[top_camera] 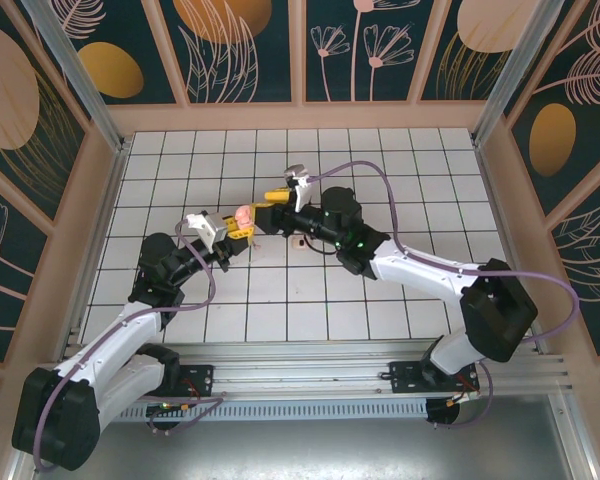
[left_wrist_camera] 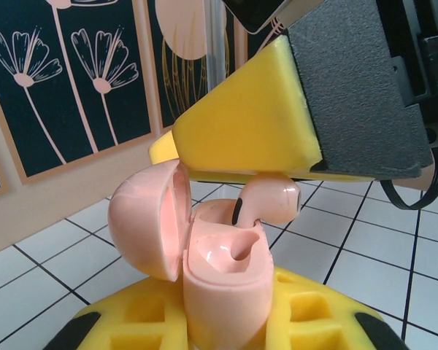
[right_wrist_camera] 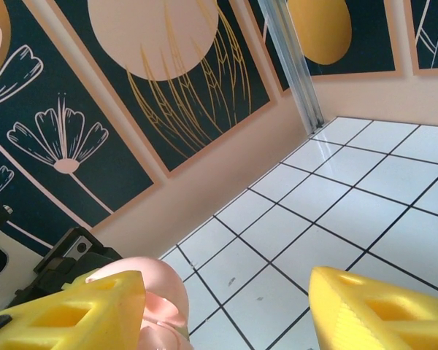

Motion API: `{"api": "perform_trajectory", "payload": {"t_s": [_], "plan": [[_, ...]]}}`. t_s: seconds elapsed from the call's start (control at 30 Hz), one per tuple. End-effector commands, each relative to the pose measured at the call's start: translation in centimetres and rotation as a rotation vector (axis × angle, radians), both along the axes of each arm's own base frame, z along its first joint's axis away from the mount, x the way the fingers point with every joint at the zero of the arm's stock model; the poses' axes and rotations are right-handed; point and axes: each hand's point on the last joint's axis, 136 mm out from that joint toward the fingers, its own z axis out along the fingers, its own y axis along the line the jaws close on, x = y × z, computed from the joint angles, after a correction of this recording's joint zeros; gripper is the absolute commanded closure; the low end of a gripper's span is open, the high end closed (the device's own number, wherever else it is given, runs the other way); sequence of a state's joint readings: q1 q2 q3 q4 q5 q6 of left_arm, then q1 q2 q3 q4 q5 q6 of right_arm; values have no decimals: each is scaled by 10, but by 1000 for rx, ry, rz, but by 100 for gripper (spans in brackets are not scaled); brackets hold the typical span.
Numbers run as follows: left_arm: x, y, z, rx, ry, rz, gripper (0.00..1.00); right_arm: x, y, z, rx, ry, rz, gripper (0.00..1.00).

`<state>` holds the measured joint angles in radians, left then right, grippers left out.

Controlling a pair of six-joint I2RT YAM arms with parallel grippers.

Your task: Insert the wireless bluetooth earbuds into the charging case

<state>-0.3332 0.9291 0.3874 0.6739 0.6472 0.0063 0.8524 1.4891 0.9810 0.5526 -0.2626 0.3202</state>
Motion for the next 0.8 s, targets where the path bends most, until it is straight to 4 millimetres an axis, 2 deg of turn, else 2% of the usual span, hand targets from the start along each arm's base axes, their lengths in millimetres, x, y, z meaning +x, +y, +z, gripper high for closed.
{"api": "perform_trajectory", "payload": {"t_s": [0.0, 0.13, 0.23, 0.5, 0.77], "plan": [[-6, -2, 24, -22, -84, -20, 92, -15, -13, 27, 71, -81, 37, 37], [-5, -2, 23, -20, -81, -19, 92, -33, -20, 36, 108, -131, 99, 34], [-5, -2, 24, -22, -83, -20, 92, -39, -18, 31, 86, -129, 134, 34], [-5, -1, 24, -18, -88, -11, 92, -30, -2, 20, -7, -92, 159, 33], [-7, 0, 25, -22, -90, -9, 91, -21, 4, 9, -36, -68, 146, 32]]}}
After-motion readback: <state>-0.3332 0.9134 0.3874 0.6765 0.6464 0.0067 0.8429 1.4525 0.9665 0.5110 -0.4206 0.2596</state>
